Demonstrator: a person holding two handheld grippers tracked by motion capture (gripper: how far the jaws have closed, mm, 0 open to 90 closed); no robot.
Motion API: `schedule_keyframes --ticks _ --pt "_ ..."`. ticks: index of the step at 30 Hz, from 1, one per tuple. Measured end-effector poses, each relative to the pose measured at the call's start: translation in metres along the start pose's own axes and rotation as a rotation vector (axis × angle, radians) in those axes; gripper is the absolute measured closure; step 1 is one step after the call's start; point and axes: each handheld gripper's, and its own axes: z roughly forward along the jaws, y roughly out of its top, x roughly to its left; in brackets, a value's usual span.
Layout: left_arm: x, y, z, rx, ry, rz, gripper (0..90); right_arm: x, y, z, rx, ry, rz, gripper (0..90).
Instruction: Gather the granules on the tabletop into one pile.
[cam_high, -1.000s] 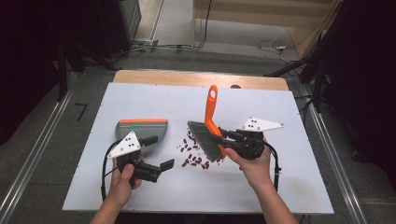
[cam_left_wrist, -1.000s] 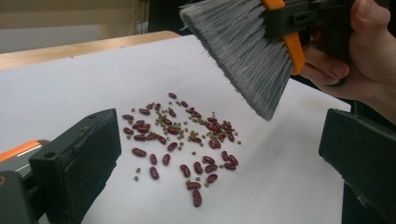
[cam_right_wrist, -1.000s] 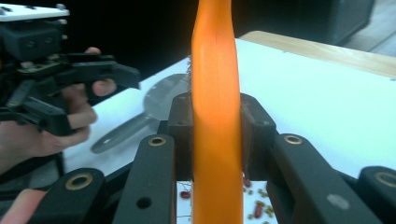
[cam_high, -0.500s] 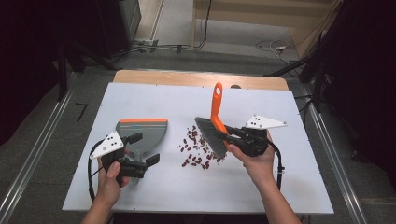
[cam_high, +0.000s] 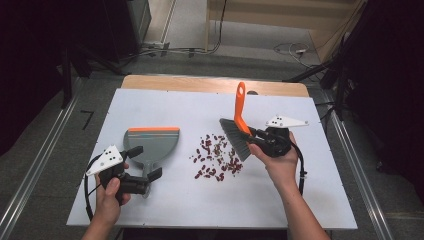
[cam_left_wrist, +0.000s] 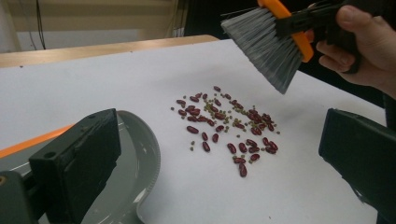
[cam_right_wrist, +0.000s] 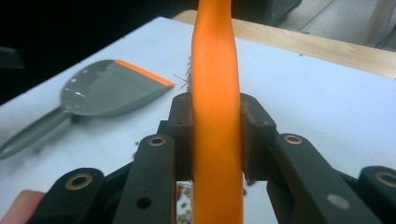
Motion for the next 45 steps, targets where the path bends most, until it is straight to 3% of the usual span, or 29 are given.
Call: schedule_keyframes --ticks 6,7,14,17,25,27,35,40,41,45 --pt "0.001 -0.007 -0.001 0.014 0.013 0.007 0.0 -0.020 0.006 0.013 0.066 -0.059 -0.003 68.9" --pt "0.001 -0.008 -0.001 0.012 0.016 0.003 0.0 -0.026 0.009 0.018 0.090 -0.086 -0.005 69.0" --pt "-0.003 -0.014 -0.001 0.024 0.019 0.049 0.0 -0.037 0.019 0.030 0.172 -0.172 -0.057 69.0" --pt "-0.003 -0.016 -0.001 0.023 0.007 0.045 0.0 -0.044 0.022 0.034 0.204 -0.215 -0.059 69.0" --pt "0.001 -0.017 -0.001 0.017 0.010 0.025 0.0 -0.058 0.018 0.056 0.305 -0.242 -0.059 69.0" --pt "0.001 -0.018 -0.001 0.017 0.008 0.025 0.0 -0.059 0.017 0.063 0.326 -0.255 -0.080 69.0" --pt "0.002 -0.018 0.000 0.030 0.005 0.025 0.0 -0.042 0.023 0.092 0.431 -0.319 -0.158 69.0" --pt "0.002 -0.019 0.001 0.035 0.002 0.023 0.0 -0.027 0.025 0.104 0.471 -0.304 -0.172 69.2" --pt "0.002 -0.019 0.001 0.033 0.002 0.025 0.0 -0.019 0.025 0.107 0.495 -0.295 -0.191 69.3" --pt "0.001 -0.018 0.001 0.036 -0.001 0.029 0.0 -0.011 0.024 0.108 0.517 -0.285 -0.230 69.3"
